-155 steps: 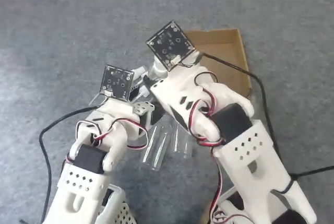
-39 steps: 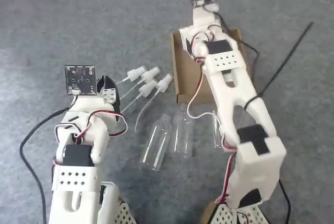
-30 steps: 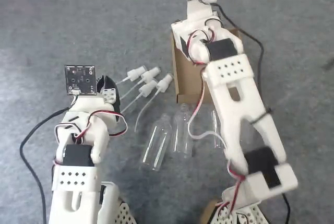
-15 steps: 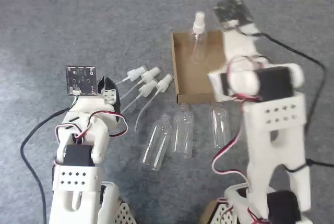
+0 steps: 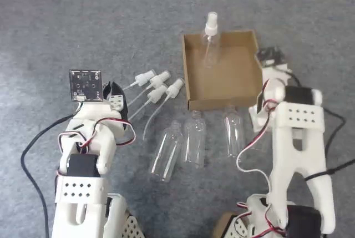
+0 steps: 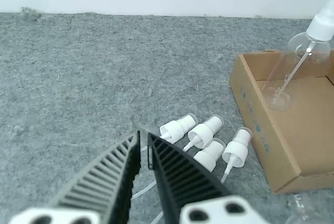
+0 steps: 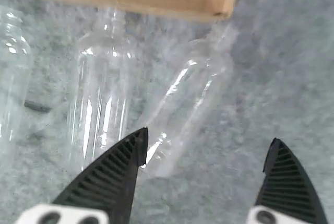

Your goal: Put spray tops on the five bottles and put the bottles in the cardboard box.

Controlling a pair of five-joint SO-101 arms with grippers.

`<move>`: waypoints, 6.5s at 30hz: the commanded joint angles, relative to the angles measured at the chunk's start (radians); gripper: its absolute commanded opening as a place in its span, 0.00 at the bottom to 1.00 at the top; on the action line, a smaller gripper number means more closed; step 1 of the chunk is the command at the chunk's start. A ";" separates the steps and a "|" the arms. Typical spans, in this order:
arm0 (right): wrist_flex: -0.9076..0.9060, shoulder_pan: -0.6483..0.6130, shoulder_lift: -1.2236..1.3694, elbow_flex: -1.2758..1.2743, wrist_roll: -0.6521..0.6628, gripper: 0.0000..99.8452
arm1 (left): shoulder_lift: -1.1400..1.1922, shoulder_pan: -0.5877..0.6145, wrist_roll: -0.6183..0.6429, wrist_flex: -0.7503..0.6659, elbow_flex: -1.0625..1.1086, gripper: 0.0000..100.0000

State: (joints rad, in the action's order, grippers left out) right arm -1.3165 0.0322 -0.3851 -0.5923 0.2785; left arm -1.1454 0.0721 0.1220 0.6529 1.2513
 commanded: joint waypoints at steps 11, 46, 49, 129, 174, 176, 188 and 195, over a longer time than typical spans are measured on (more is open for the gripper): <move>0.278 0.042 -0.010 -0.241 -0.014 0.20 | 0.003 -0.003 0.000 -0.026 -0.010 0.02; 0.461 0.693 -0.021 -0.460 0.967 0.01 | 1.540 -0.092 -0.379 0.683 -1.577 0.12; 0.463 0.699 -0.021 -0.462 0.965 0.01 | 1.683 -0.092 -0.379 0.712 -1.747 0.16; 0.389 0.719 -0.015 -0.509 0.970 0.01 | 0.945 0.089 -0.542 0.571 -0.555 0.21; 0.384 0.746 -0.022 -0.525 0.965 0.12 | 0.956 0.002 -0.450 0.331 -0.354 0.09; 0.384 0.746 -0.022 -0.525 0.965 0.12 | 0.953 0.002 -0.445 0.334 -0.361 0.06; 0.383 0.742 -0.024 -0.465 0.928 0.33 | 0.804 -0.069 -0.238 0.555 -0.588 0.01; 0.266 0.740 -0.024 -0.356 0.928 0.35 | 0.792 -0.187 -0.170 0.465 -0.498 0.01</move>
State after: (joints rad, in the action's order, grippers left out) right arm -0.9989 0.7656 -0.3897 -1.0342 1.2252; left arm -0.3092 -0.0844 -0.0775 1.1822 0.7296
